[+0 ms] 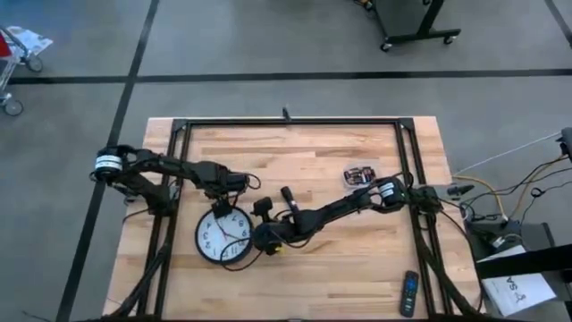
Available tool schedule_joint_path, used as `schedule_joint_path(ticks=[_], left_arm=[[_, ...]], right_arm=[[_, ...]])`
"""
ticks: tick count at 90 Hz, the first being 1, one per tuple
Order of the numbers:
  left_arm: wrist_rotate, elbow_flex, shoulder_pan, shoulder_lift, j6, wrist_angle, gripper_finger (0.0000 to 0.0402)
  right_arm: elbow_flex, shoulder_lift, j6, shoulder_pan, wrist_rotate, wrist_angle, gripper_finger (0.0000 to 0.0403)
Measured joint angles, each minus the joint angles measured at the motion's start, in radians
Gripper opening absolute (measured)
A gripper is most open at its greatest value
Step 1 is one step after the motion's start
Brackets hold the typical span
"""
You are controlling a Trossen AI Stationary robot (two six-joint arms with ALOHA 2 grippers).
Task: Insert battery
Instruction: Insert the black battery into the clock battery compartment
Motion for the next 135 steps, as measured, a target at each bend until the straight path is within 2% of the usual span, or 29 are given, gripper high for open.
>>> schedule_joint_path(ticks=[11, 21, 33, 45, 56, 64, 79, 93, 111, 135], left_arm=[[0.082, 0.038, -0.015, -0.084, 0.005, -0.122, 0.0270], [0.214, 0.063, -0.051, -0.163, 0.013, -0.213, 0.0270], [0.248, 0.072, -0.153, -0.227, 0.015, -0.323, 0.0270], [0.282, 0.069, -0.292, -0.243, -0.019, -0.384, 0.0270], [0.350, 0.069, -0.429, -0.227, -0.081, -0.370, 0.0270], [0.361, 0.069, -0.519, -0.193, -0.137, -0.370, 0.0270], [0.362, 0.068, -0.615, -0.114, -0.224, -0.315, 0.0270], [0.366, 0.051, -0.646, -0.035, -0.237, -0.182, 0.0270], [0.360, 0.049, -0.653, 0.065, -0.252, -0.163, 0.0270], [0.344, 0.026, -0.664, 0.107, -0.256, -0.031, 0.0270]], right_arm=[[0.053, -0.010, 0.098, 0.012, -0.028, -0.122, 0.0345], [0.107, -0.011, 0.226, 0.011, -0.132, -0.242, 0.0345], [0.127, -0.011, 0.357, 0.005, -0.295, -0.256, 0.0345], [0.119, -0.011, 0.381, 0.005, -0.318, -0.246, 0.0345], [0.104, -0.011, 0.412, 0.005, -0.319, -0.246, 0.0345], [0.094, -0.011, 0.458, 0.005, -0.326, -0.241, 0.0345], [0.087, -0.011, 0.593, 0.005, -0.327, -0.239, 0.0345], [0.084, -0.011, 0.636, 0.006, -0.337, -0.226, 0.0345], [0.030, -0.011, 0.710, 0.007, -0.411, -0.117, 0.0345], [0.000, 0.000, 0.655, 0.005, -0.385, -0.093, 0.0345]])
